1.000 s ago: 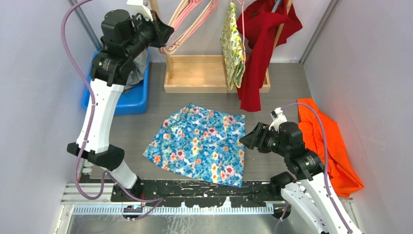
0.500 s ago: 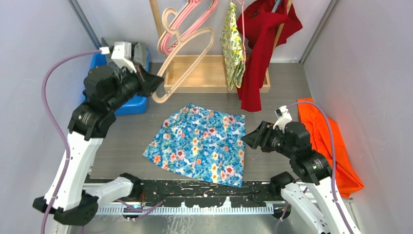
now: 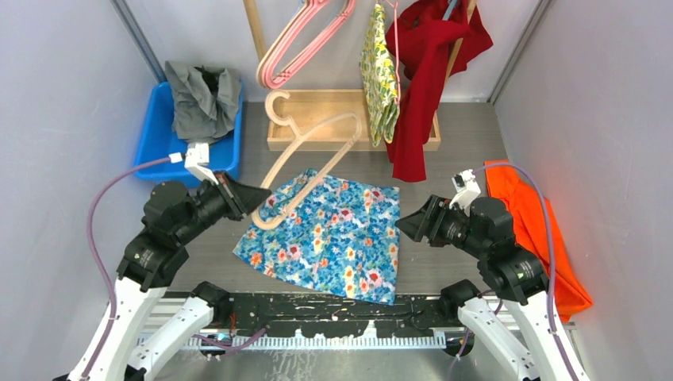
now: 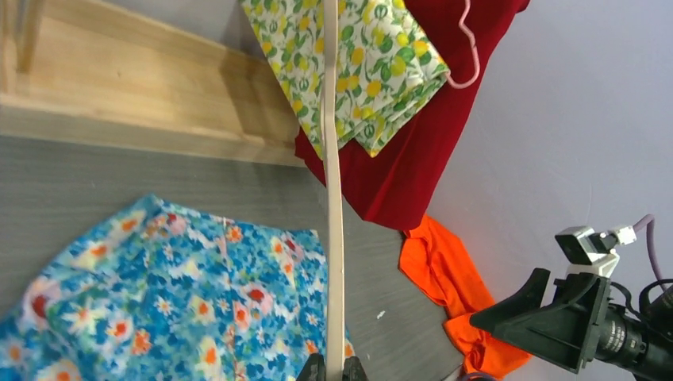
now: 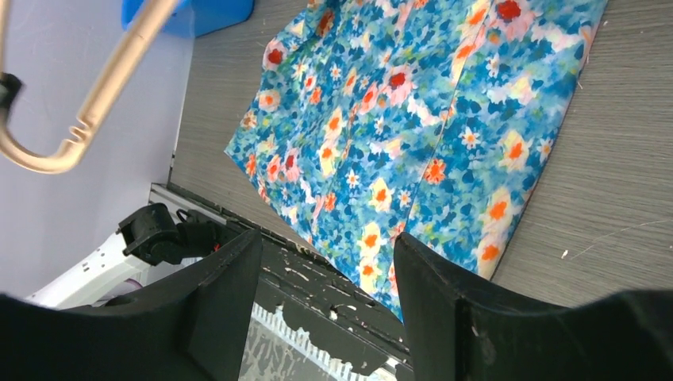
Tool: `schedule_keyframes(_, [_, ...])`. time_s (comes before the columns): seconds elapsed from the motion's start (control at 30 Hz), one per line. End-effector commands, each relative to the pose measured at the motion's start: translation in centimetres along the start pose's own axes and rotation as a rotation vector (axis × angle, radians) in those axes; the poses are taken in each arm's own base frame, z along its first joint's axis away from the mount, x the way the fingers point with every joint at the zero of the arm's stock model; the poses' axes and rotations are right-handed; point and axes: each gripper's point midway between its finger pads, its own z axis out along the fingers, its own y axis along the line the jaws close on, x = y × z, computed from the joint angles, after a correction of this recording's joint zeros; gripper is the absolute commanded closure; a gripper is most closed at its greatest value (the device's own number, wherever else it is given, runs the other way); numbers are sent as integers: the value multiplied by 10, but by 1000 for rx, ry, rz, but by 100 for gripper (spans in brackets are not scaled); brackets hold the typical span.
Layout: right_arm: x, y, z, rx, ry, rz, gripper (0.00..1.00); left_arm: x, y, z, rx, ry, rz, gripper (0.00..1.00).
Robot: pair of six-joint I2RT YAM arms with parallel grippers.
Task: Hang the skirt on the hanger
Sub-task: Pick up the hanger from the clothesline, then hang the skirt on the hanger.
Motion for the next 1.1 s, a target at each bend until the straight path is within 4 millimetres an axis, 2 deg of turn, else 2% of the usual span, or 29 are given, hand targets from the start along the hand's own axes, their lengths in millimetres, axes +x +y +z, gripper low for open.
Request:
schedule_keyframes(0.0, [-14,16,-7,-45,-29,-36,33,17,-14,7,116,18,-106,100])
schedule_keyframes(0.1, [-16,19,-7,-50,-29,-37,33,44,-8,17,133,64,-150,100])
schedule_keyframes(0.2, [-18,18,-4,-42,-22,-42,33,68,-5,38,128,101,-170,100])
schedule_keyframes(0.37, [-22,19,-3,-29,-15,-55,33,101,-24,68,129,119,-149,100])
schedule_keyframes(0.5, [-24,20,-5,-20,-15,-70,33,128,-51,79,157,73,-147,100])
schedule_keyframes(0.57, [-26,21,-8,-18,-15,-78,33,141,-55,86,123,50,-152,100])
schedule_keyframes(0.67, [-28,24,-14,-19,-19,-92,33,172,-68,84,86,31,-140,100])
schedule_keyframes(0.73, [-28,26,-19,-21,-21,-99,33,188,-68,83,52,2,-144,100])
schedule_keyframes(0.77, [-28,26,-21,-20,-22,-101,33,199,-61,84,25,-15,-145,100])
schedule_keyframes(0.9, [-18,20,-26,4,13,-102,32,227,-57,78,8,-47,-179,100])
schedule_keyframes(1.07, [-3,9,-29,30,51,-99,32,268,-71,69,-2,-69,-169,100])
